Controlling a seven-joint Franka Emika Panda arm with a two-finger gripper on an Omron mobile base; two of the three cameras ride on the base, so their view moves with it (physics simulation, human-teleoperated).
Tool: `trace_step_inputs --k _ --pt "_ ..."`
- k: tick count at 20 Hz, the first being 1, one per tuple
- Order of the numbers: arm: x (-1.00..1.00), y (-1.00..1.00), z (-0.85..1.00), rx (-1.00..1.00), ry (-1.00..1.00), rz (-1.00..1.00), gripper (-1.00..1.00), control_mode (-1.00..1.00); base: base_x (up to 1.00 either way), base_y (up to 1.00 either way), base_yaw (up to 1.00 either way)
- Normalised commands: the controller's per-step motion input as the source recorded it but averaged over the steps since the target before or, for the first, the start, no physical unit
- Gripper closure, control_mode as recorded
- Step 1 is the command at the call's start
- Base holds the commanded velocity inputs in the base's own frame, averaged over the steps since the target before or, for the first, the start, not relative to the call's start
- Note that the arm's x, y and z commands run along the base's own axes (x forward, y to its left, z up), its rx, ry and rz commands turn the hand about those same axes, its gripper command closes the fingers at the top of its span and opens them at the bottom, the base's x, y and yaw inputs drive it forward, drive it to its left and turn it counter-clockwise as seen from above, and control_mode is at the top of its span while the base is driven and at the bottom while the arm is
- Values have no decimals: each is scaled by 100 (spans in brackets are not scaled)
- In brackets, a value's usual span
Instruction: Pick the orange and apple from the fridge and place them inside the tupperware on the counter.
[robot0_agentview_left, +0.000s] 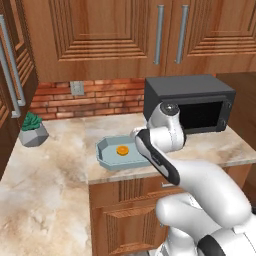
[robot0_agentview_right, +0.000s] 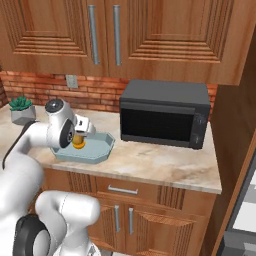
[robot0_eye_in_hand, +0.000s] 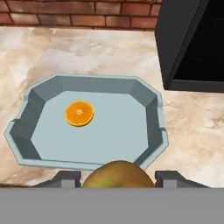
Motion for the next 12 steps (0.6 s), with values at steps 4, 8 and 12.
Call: trace_step_inputs --k 4,8,12 --pt "24 1 -19 0 0 0 100 -100 0 0 0" --pt "25 5 -24 0 0 0 100 -100 0 0 0" --pt "26 4 -25 0 0 0 100 -100 0 0 0"
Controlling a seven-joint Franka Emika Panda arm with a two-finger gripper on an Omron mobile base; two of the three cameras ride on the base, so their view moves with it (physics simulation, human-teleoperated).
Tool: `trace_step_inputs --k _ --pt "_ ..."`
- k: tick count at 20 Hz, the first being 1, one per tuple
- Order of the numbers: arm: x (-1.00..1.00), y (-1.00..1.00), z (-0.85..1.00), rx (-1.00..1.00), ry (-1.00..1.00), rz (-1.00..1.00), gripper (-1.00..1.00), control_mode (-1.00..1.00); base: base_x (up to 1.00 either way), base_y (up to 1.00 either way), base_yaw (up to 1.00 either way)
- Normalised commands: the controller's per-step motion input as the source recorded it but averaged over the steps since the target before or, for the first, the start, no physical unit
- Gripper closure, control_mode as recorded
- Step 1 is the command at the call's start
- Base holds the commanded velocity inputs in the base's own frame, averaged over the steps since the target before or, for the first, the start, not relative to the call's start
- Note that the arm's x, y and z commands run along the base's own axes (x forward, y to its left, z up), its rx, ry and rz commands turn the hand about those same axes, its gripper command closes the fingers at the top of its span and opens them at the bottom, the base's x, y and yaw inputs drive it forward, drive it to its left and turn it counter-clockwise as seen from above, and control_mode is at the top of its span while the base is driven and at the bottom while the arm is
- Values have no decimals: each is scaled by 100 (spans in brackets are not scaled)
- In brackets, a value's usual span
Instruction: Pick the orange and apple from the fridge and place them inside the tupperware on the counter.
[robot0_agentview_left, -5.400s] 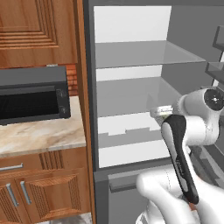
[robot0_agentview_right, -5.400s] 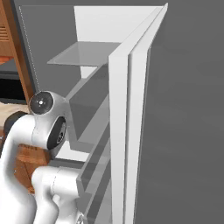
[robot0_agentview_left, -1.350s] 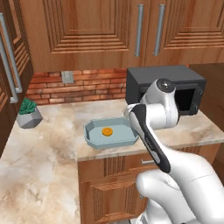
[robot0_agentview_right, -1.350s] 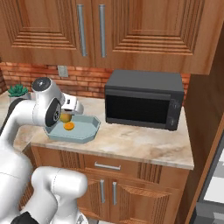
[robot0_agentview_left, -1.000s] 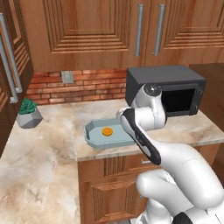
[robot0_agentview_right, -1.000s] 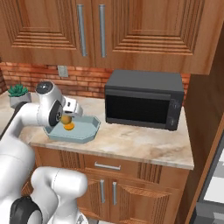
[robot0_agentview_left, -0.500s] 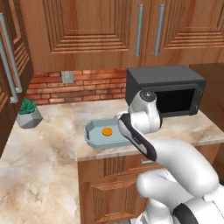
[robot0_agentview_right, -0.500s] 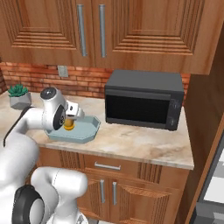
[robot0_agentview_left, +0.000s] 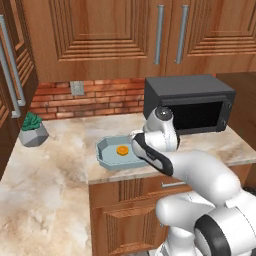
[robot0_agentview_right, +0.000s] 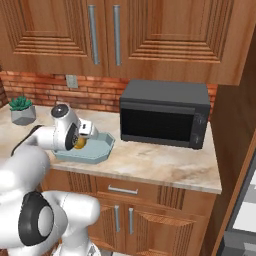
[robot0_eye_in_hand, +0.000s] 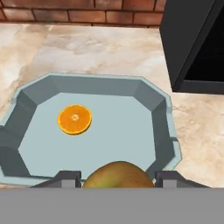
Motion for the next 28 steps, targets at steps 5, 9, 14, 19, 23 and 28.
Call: trace_step_inputs --k 5,9,14,19,23,28 --pt "29 1 -23 0 0 0 100 -100 0 0 0" --pt "31 1 -24 0 0 0 100 -100 0 0 0" --pt "30 5 -30 0 0 0 100 -100 0 0 0" --pt "32 8 -25 0 0 0 100 -100 0 0 0" --pt "38 10 -17 0 0 0 -100 -100 0 0 0" --pt "36 10 -10 0 0 0 -100 -100 0 0 0"
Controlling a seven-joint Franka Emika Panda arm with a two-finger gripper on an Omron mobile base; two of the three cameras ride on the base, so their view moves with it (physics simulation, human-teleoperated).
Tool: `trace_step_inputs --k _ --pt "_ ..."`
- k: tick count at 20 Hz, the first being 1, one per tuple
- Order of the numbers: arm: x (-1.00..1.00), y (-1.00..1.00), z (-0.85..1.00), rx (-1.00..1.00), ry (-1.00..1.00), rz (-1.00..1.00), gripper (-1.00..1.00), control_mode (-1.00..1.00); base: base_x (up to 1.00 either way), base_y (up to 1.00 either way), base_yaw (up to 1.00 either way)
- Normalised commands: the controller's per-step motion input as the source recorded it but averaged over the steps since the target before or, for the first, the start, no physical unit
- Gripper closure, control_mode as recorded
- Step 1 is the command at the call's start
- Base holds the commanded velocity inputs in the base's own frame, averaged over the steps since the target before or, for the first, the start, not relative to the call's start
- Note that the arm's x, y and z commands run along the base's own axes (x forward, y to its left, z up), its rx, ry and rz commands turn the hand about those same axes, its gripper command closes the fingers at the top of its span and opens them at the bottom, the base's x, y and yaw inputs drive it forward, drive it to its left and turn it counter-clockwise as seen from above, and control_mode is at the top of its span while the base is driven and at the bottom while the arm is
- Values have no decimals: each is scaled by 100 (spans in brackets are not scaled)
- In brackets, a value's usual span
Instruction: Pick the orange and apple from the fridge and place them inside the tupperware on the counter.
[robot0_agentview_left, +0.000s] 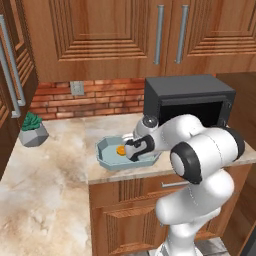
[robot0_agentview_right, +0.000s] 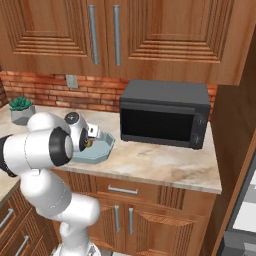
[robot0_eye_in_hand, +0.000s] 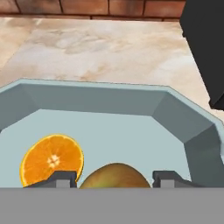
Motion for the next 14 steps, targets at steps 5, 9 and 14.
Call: trace_step_inputs --k 5,9,14 --pt "19 11 -1 0 0 0 -100 -100 0 0 0" --pt "11 3 0 0 0 0 -100 -100 0 0 0" --pt "-41 -3 4 0 0 0 -100 -100 0 0 0"
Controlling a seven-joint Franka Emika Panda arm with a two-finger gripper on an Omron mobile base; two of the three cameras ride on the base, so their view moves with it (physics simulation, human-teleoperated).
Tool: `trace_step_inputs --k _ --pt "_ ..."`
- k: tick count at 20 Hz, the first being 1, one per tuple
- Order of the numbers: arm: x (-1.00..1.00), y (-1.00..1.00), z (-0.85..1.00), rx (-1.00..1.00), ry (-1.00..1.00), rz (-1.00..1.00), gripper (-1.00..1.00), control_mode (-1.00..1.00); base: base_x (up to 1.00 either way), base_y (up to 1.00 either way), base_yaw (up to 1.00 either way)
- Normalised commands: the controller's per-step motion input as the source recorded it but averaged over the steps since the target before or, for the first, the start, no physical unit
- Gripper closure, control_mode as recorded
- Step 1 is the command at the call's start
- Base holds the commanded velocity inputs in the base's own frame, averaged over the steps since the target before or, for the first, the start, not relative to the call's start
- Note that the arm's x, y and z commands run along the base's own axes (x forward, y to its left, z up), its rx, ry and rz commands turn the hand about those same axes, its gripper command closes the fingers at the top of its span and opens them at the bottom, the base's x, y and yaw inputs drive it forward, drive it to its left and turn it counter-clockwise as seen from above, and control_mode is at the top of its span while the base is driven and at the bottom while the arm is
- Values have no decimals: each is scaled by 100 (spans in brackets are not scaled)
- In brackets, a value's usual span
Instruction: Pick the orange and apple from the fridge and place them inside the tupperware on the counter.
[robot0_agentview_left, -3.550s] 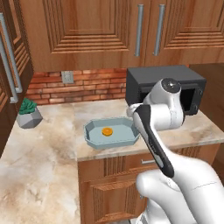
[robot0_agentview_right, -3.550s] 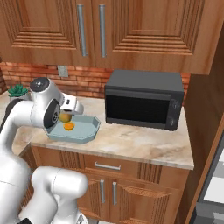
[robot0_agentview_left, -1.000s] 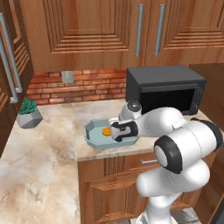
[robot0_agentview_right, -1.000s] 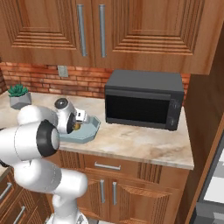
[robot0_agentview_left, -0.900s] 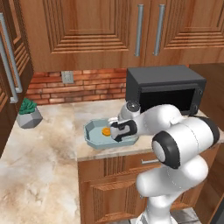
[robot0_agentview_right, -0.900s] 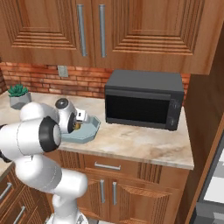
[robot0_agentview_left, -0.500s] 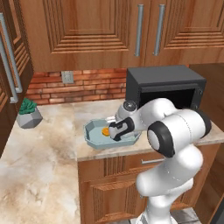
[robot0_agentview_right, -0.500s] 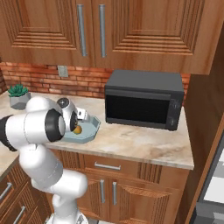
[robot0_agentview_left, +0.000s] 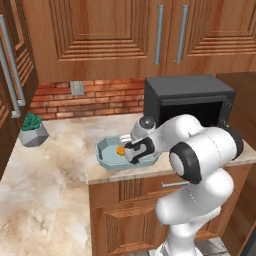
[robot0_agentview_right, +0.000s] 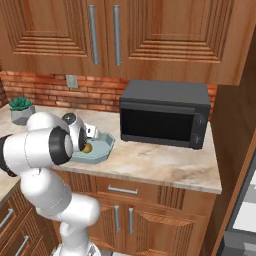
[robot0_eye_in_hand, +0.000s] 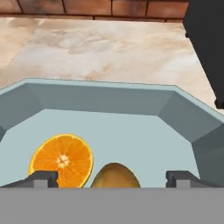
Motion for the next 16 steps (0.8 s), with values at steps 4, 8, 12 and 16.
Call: trace_step_inputs --k 4,8,12,16 --pt "-99 -24 20 0 0 0 -100 -100 0 0 0" --pt "-99 -17 72 0 -1 0 -100 -100 0 0 0" --pt "-78 -27 100 0 0 1 -100 -100 0 0 0" --pt "-70 -28 100 0 0 2 -100 -100 0 0 0"
